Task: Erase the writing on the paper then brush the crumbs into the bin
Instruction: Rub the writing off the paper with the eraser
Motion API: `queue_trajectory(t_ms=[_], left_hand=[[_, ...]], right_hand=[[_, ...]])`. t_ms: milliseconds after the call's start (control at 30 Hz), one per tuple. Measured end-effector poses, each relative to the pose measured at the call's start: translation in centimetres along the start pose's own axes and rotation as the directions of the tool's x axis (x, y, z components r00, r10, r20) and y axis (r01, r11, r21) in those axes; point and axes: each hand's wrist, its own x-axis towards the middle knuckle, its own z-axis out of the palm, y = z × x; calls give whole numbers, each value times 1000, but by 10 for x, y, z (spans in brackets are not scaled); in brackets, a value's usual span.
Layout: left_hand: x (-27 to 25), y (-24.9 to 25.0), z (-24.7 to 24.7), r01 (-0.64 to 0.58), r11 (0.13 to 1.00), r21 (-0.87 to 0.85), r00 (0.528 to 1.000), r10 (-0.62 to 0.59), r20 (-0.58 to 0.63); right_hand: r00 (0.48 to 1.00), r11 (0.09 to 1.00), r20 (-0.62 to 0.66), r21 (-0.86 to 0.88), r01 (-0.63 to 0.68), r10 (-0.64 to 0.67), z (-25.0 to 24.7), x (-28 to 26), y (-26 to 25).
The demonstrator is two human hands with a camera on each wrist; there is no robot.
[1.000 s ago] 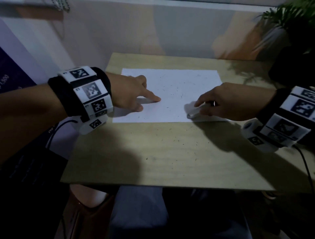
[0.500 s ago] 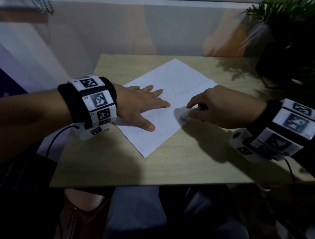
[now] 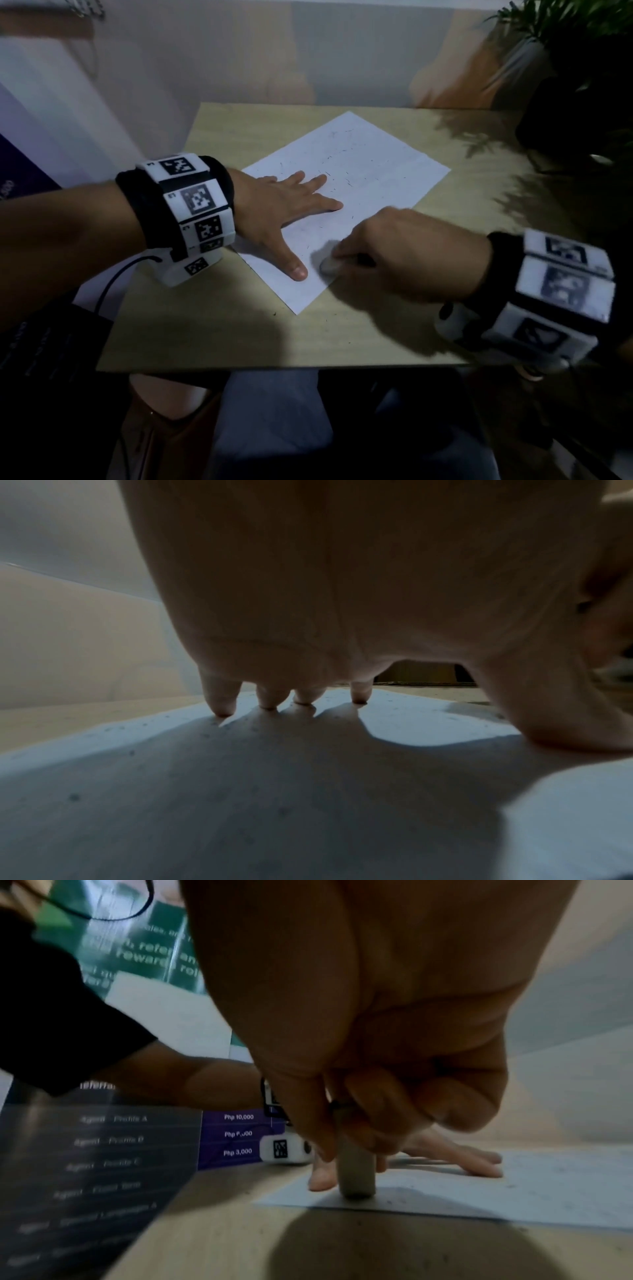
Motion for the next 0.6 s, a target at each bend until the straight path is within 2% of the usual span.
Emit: queue_trajectory(t_ms=[100, 167, 233, 300, 367, 433, 500, 600], left_hand=[[1, 0, 0, 3, 1000, 1, 1000, -3, 7], [1, 0, 0, 0, 1000, 0, 1000, 0, 5], [1, 0, 1, -4, 1000, -1, 1000, 4, -3], [1, 0, 0, -7, 1000, -2, 1000, 7, -6], [1, -1, 0, -5, 1000, 0, 1000, 5, 1], [1, 0, 0, -2, 1000, -3, 1000, 2, 7], [0, 0, -1, 0, 1000, -3, 1000, 0, 8], [1, 1, -1, -5, 1000, -7, 1000, 5, 1]], right_hand=[[986, 989, -76, -6, -147, 146, -14, 8, 27], [977, 981, -112, -49, -186, 180, -10, 8, 27], [994, 993, -71, -72, -93, 88, -1, 2, 6], [1000, 1000, -12, 16, 0, 0, 3, -5, -7], [999, 998, -34, 43, -38, 39, -1, -2, 6], [979, 985, -115, 24, -169, 170, -7, 3, 29], [964, 974, -151, -19, -225, 220, -3, 3, 30], [995, 997, -57, -9, -82, 81, 6, -3, -5]])
